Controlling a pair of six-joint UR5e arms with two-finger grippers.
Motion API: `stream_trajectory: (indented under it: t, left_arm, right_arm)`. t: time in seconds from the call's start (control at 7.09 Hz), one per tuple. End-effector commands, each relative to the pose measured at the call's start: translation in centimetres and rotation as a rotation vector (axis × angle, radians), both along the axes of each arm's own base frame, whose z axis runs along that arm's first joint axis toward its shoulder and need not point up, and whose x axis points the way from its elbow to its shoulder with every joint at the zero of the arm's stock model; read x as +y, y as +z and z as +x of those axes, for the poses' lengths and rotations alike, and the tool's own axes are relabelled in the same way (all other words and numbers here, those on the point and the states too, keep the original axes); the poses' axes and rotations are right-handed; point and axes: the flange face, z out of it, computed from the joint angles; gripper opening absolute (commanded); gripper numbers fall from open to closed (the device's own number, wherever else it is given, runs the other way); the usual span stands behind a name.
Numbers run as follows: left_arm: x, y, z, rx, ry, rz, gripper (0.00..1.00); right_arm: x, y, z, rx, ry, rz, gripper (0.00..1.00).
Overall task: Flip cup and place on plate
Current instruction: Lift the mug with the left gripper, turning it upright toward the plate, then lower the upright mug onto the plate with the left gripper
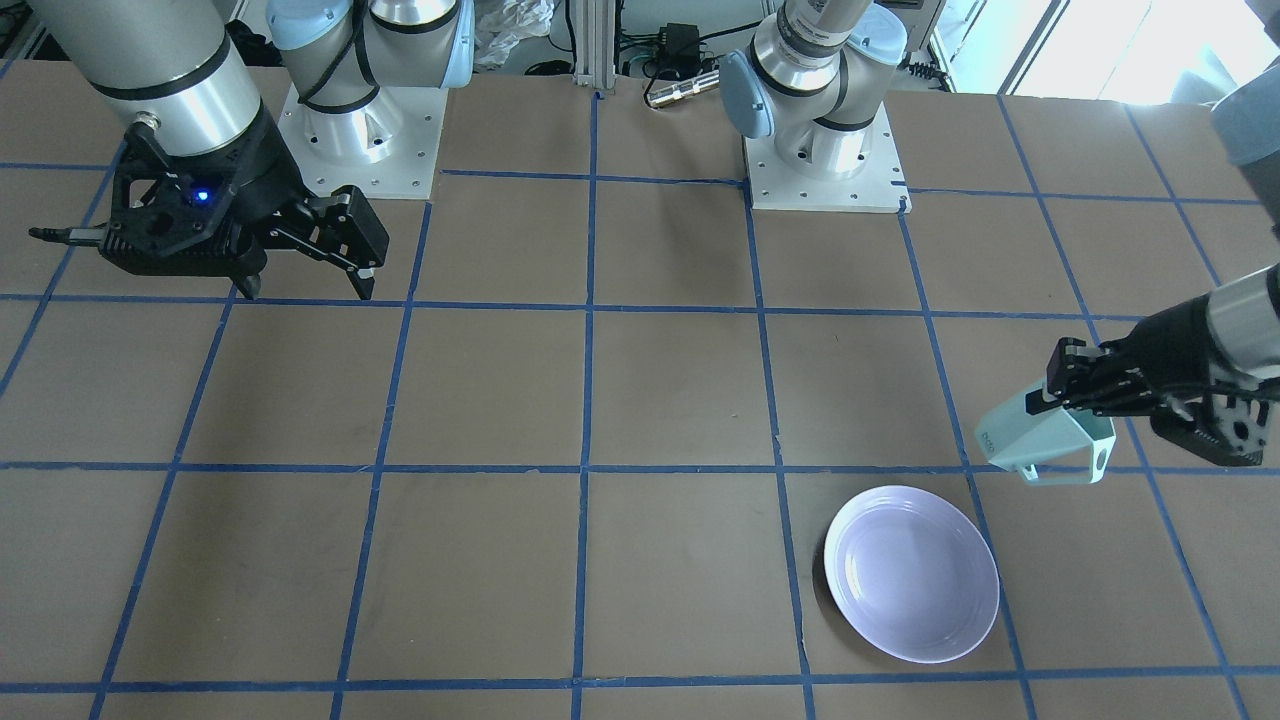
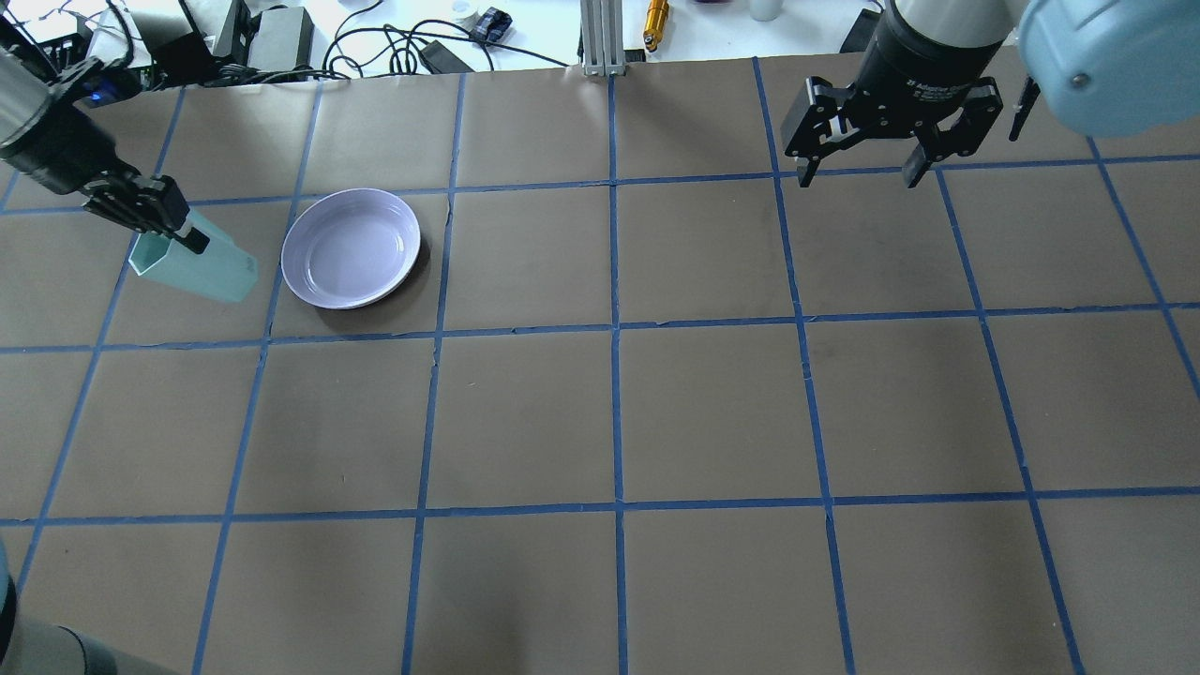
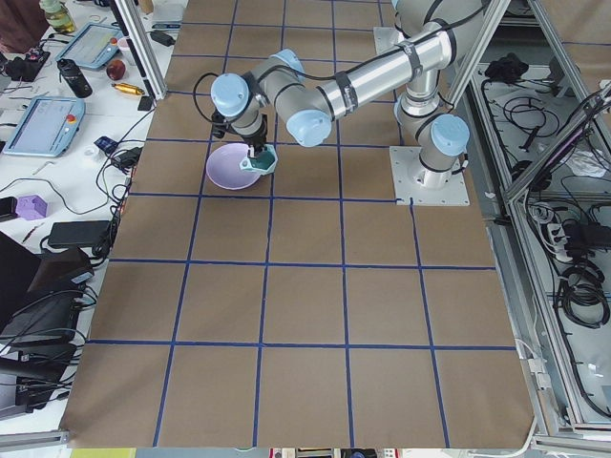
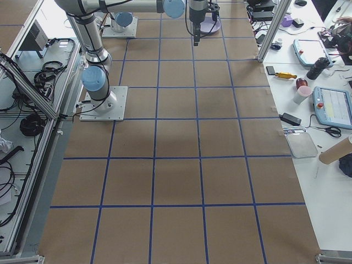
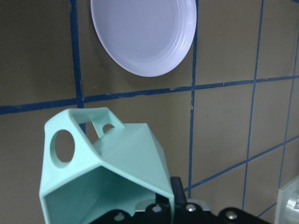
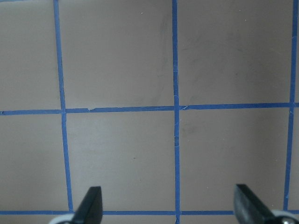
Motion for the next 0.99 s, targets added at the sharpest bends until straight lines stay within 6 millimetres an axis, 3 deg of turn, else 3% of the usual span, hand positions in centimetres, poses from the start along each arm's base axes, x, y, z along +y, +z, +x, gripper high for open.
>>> stream_trajectory:
  t: [0.0,0.28,0.42,0.85]
  left_arm:
    - [-2.8,-1.5,-8.1,-0.209,-0.195,-0.044,0.0]
    - [-5.2,-4.7,-10.4,-0.238,-0.239,-0.111,0.0]
    - [-6.0,-6.2,-13.1,-0.257,-0.285,-0.104,0.0]
    - [-6.7,-8.8,-13.9,-0.271,-0.307,-0.096,0.0]
  right_arm:
    - [0.0,0.0,0.0,0.0,0.0,0.001,1.0]
    - [0.0,0.0,0.0,0.0,0.002,0.0,1.0]
    - [0.0,0.0,0.0,0.0,0.002,0.0,1.0]
    - [0.0,0.0,0.0,0.002,0.001,0.0,1.0]
